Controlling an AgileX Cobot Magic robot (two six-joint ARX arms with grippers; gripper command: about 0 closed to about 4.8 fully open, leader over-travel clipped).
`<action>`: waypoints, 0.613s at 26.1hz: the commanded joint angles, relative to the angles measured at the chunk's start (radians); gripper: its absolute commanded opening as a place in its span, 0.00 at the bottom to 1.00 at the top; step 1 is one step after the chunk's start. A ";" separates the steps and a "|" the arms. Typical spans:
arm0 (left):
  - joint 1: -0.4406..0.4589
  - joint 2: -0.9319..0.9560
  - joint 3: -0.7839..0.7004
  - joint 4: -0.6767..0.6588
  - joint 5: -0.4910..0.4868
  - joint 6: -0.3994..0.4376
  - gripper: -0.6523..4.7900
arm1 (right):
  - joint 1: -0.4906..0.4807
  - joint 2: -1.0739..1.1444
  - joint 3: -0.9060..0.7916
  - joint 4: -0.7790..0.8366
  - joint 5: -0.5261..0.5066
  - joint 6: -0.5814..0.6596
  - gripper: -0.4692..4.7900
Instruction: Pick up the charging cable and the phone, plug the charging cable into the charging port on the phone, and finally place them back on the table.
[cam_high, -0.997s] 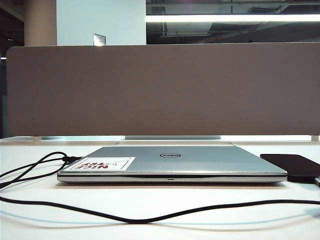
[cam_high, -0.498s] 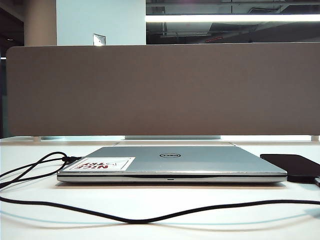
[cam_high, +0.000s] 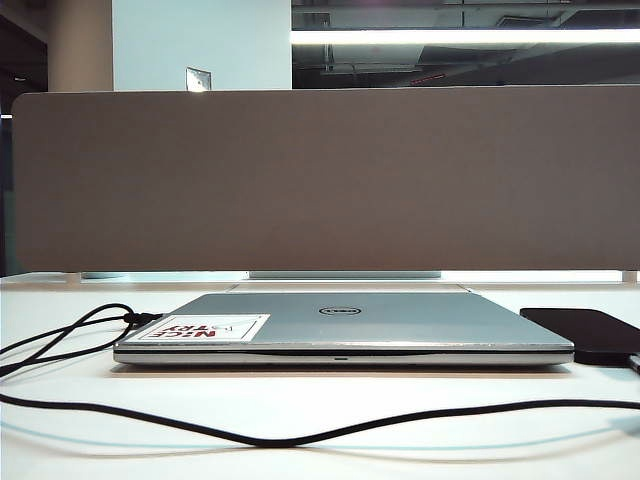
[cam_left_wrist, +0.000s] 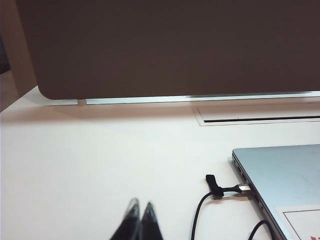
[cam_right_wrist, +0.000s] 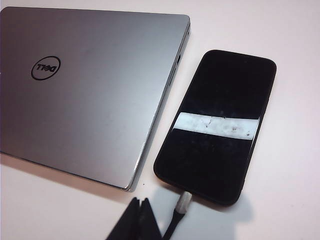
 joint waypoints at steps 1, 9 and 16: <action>0.000 0.001 0.003 0.010 0.001 0.000 0.11 | 0.000 -0.002 0.003 0.017 0.002 0.003 0.07; 0.000 0.001 0.003 0.010 0.001 0.000 0.11 | 0.000 -0.002 0.003 0.017 0.002 0.003 0.07; 0.000 0.001 0.003 0.010 0.001 0.000 0.11 | -0.003 -0.027 -0.040 0.094 0.029 0.000 0.07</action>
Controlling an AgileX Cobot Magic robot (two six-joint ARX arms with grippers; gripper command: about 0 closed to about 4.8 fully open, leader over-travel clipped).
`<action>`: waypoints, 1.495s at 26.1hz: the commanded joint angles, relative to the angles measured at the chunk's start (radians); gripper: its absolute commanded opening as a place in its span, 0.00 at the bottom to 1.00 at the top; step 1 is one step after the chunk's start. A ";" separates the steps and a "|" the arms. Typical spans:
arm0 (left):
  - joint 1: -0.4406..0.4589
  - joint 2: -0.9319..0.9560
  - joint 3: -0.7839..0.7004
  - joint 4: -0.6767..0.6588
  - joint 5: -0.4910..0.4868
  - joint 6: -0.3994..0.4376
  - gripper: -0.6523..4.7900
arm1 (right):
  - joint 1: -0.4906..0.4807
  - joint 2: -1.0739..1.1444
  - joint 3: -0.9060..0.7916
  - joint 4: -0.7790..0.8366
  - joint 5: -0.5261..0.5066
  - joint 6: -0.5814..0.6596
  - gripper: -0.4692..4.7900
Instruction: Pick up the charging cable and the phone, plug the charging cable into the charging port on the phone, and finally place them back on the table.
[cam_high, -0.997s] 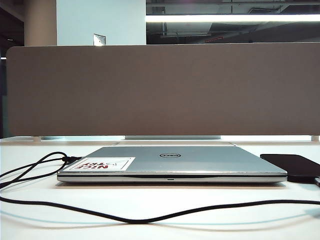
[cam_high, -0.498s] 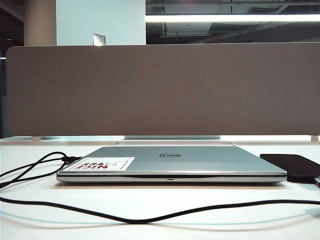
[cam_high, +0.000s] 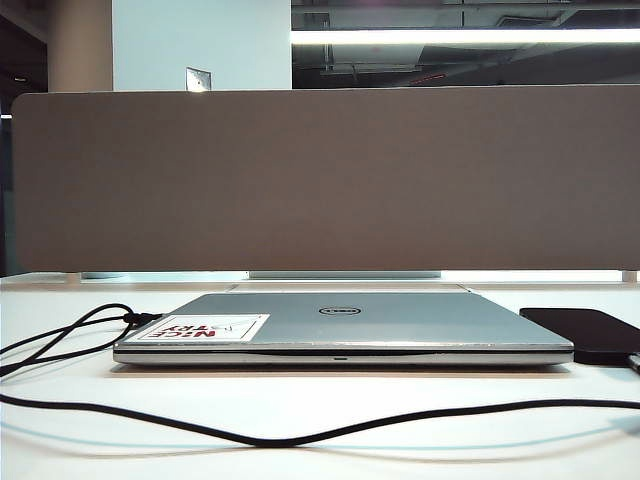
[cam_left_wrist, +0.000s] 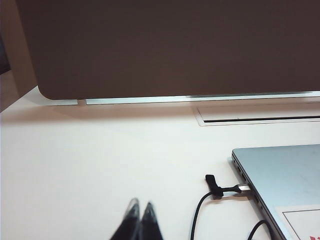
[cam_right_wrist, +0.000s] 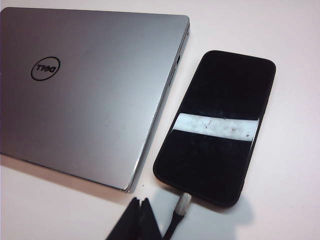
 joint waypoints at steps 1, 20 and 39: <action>0.000 0.001 0.003 0.010 0.001 0.000 0.11 | -0.004 -0.026 -0.042 0.109 0.032 -0.007 0.07; -0.001 0.001 0.003 0.013 0.001 0.000 0.11 | -0.084 -0.568 -0.372 0.482 0.307 -0.039 0.07; -0.001 0.001 0.003 0.013 0.001 0.000 0.11 | -0.178 -0.617 -0.372 0.421 0.176 -0.038 0.07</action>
